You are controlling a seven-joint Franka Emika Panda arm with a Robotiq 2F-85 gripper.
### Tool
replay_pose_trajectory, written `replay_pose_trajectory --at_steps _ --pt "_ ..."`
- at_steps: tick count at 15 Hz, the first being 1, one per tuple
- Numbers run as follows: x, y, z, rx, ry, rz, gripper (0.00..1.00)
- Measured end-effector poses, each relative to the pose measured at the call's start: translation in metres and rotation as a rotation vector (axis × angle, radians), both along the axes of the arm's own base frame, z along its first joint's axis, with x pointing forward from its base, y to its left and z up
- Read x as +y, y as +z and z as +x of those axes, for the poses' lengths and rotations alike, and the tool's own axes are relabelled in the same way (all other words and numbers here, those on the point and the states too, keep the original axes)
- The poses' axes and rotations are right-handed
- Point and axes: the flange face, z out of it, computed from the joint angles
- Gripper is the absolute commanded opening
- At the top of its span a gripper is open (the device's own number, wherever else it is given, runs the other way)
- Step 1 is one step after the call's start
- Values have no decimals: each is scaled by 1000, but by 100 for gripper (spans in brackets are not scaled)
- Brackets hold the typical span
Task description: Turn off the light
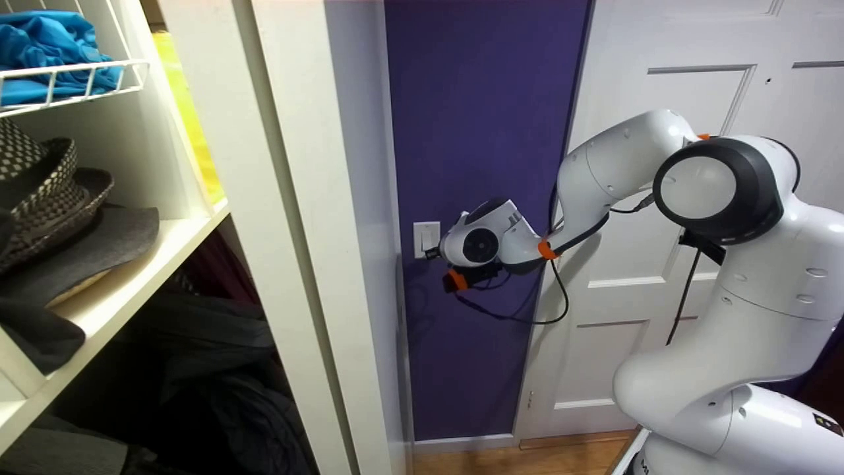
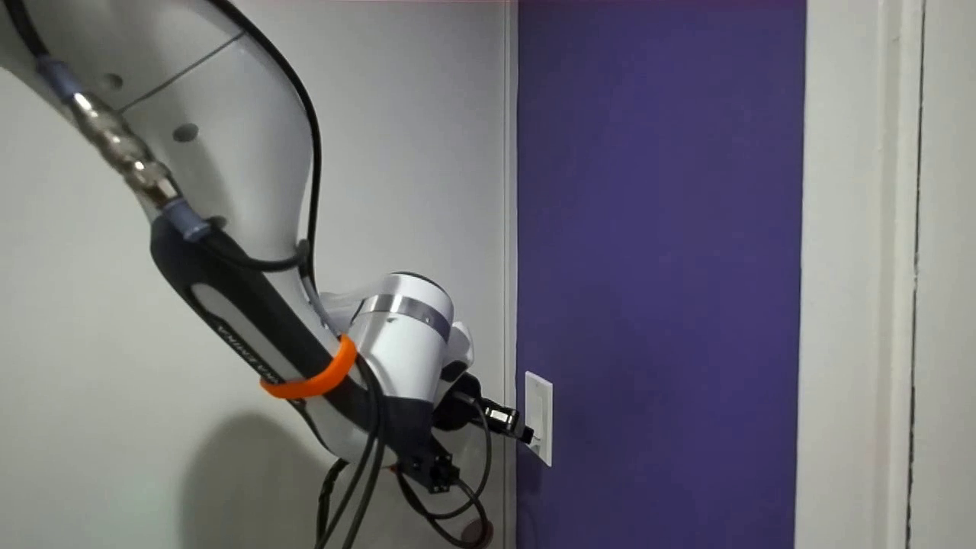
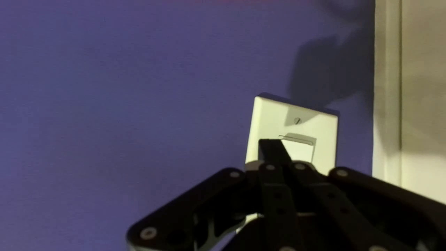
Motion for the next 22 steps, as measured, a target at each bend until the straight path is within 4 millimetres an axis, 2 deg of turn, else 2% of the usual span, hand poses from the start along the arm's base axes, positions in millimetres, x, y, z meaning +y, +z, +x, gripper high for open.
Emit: replay_pose_trajectory --at_steps 9,12,17,22 --pt "6 -21 33 -47 41 17 0" --pt "12 -22 39 -65 57 21 0" --pt "15 -25 43 -64 68 22 0" --pt "17 -17 42 -55 31 63 0"
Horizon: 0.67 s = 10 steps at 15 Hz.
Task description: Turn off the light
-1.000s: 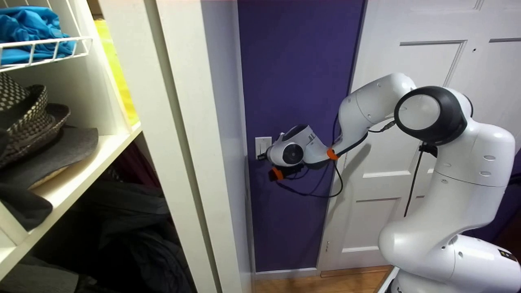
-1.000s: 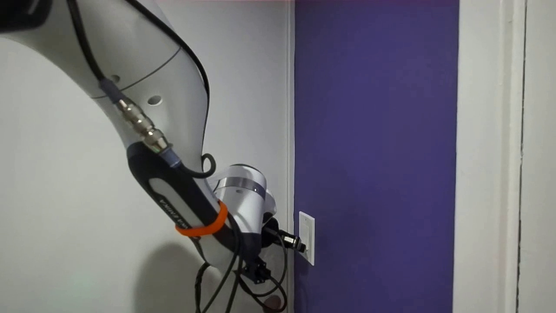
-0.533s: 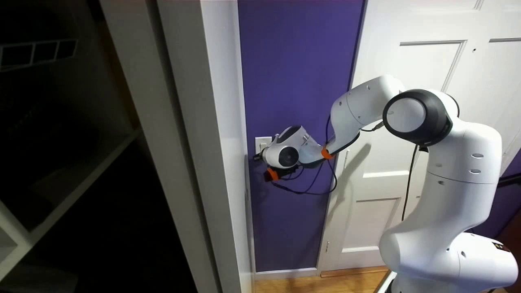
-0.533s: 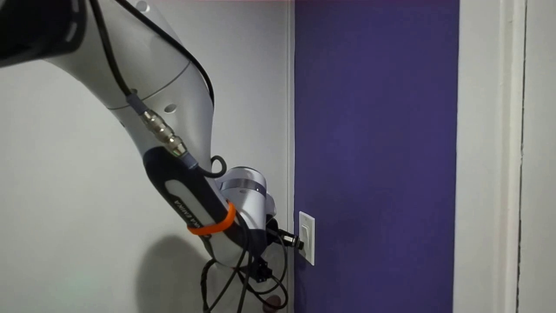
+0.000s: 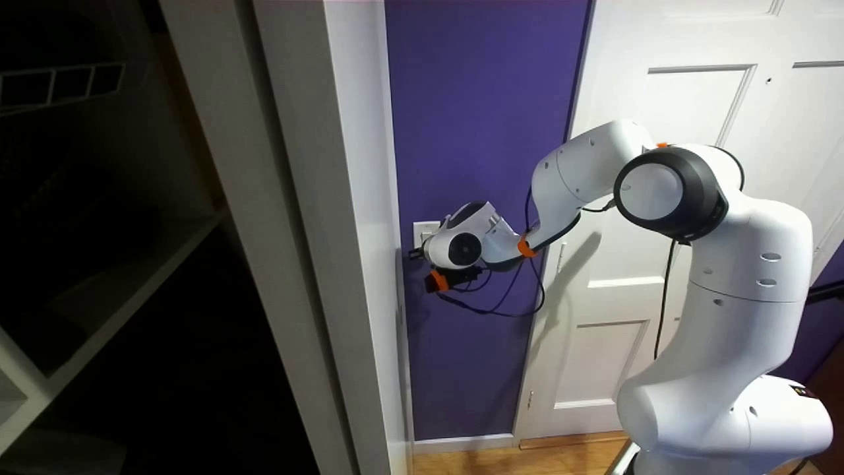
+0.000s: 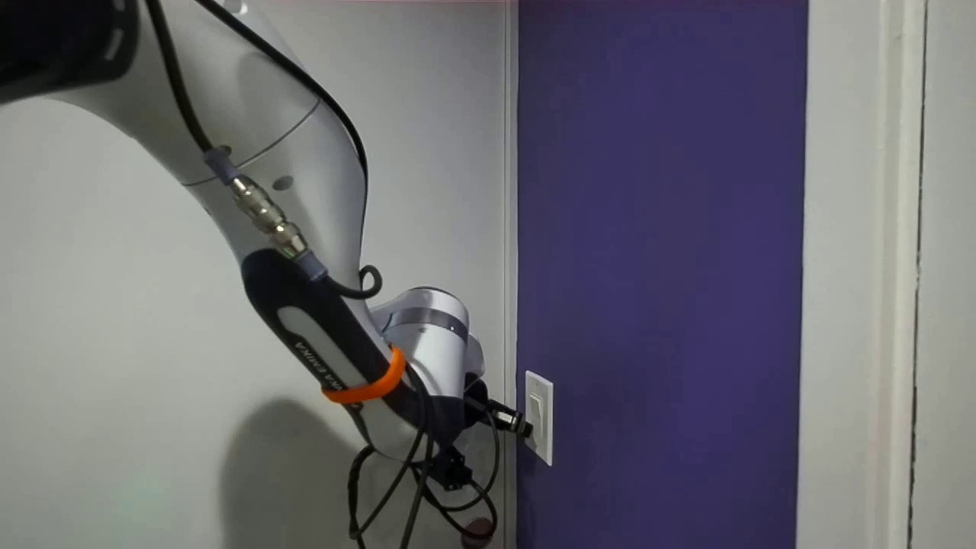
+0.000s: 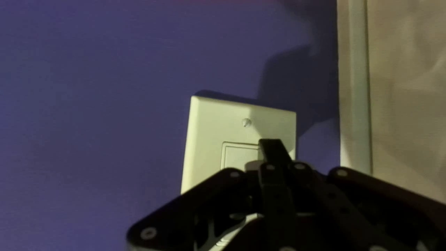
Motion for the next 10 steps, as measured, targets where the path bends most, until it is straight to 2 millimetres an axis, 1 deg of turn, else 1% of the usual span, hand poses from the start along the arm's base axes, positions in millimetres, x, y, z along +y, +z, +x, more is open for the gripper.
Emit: replay_pose_trajectory --at_steps 4,5,6,7,10 --pt "4 18 -9 37 -39 14 0" --pt "6 22 -12 44 -45 9 26" --pt "7 26 -15 52 -51 4 28" --pt "8 30 -19 62 -57 -1 33" --pt "10 37 -31 99 -60 -18 54"
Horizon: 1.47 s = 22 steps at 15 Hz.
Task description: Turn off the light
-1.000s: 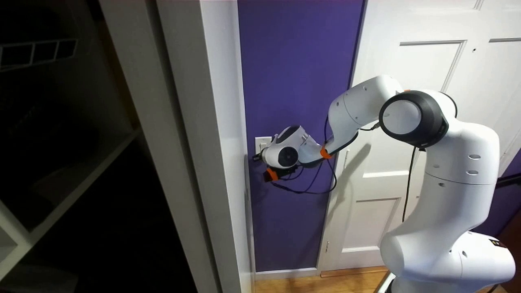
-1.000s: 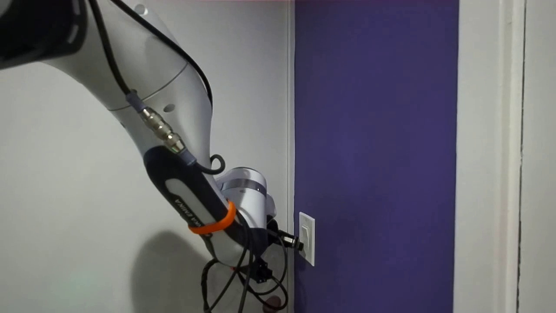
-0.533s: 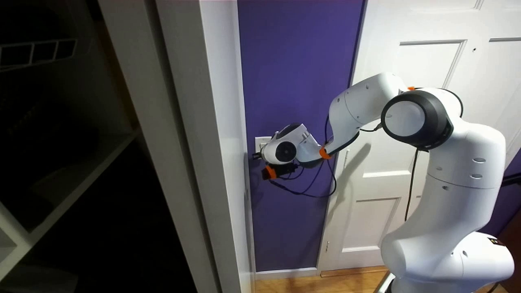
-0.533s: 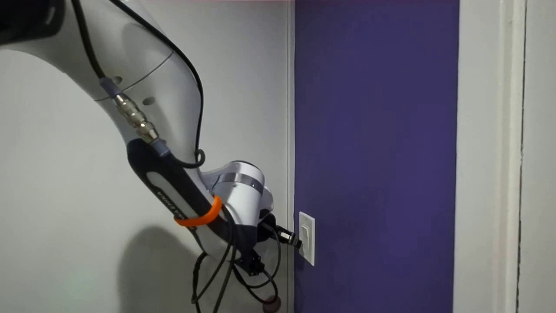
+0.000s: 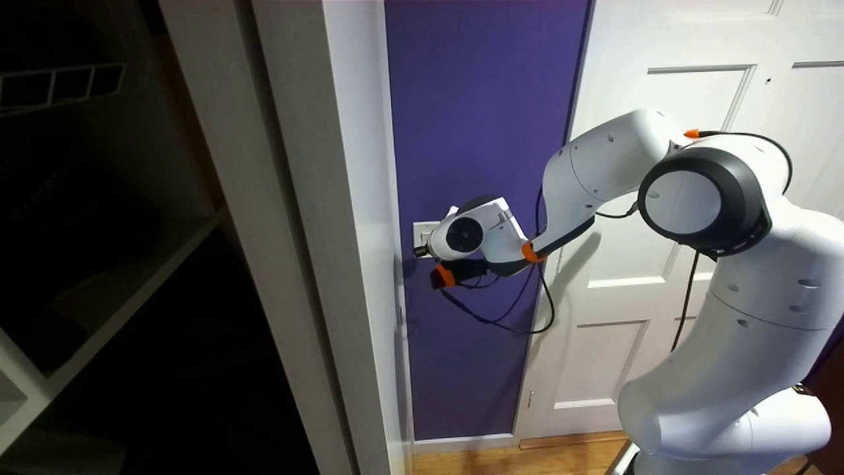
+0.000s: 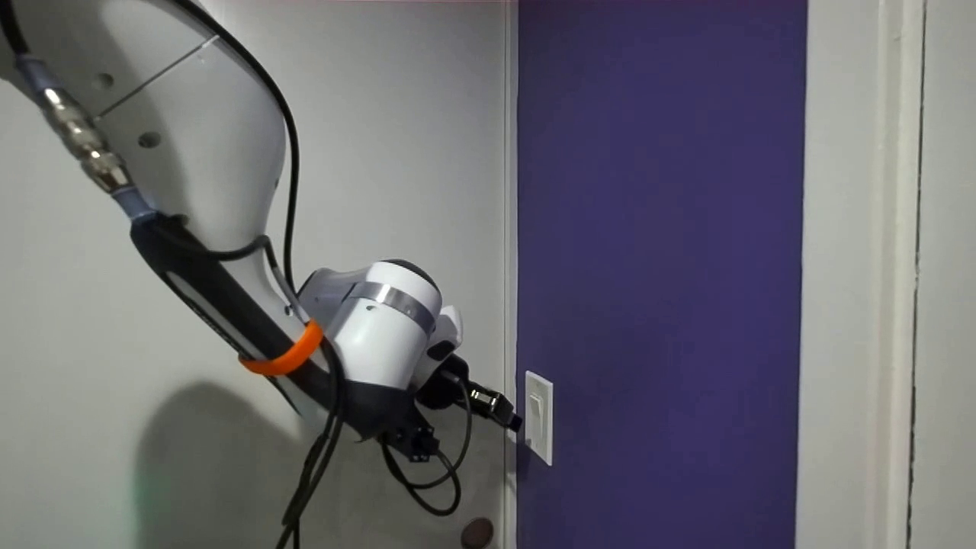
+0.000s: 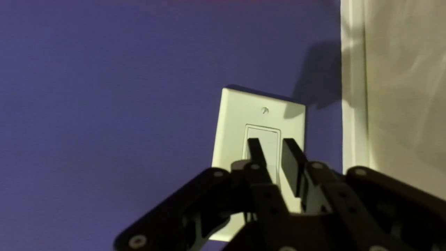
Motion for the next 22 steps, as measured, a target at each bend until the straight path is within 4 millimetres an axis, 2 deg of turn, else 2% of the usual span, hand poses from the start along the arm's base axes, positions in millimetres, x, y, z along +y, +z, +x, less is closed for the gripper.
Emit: replay_pose_trajectory --at_steps 5,7,16,22 --pt "-2 9 -22 78 28 -25 91" --pt "-5 13 -31 107 31 -34 99" --pt "-13 42 -65 170 -13 -48 100" --pt "-6 69 -84 181 -39 -24 100"
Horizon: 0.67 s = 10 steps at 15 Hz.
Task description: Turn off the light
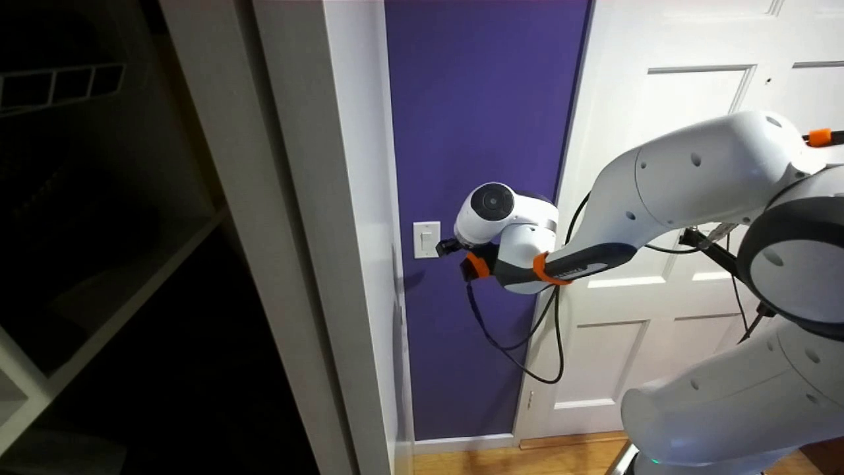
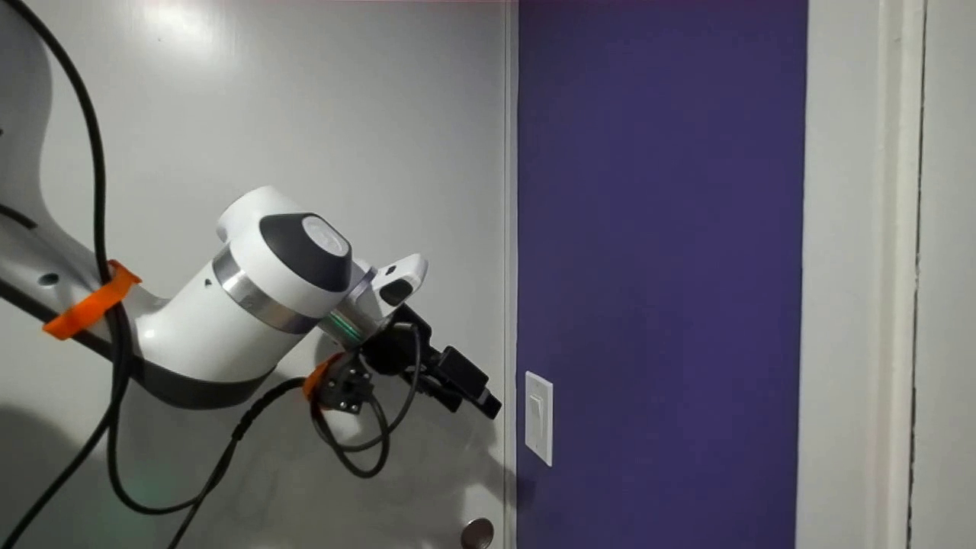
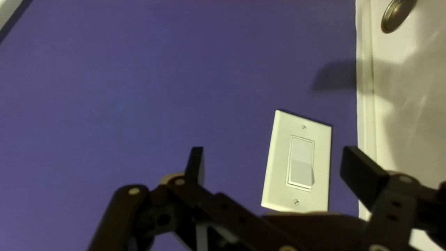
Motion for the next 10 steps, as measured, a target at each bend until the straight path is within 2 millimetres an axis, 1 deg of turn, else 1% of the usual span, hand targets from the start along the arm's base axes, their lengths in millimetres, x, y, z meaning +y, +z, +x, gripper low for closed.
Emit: replay_pose_trajectory --at_steps 5,10 --pt "7 25 -17 2 -4 -42 100" --pt "7 21 -15 12 -4 -38 100"
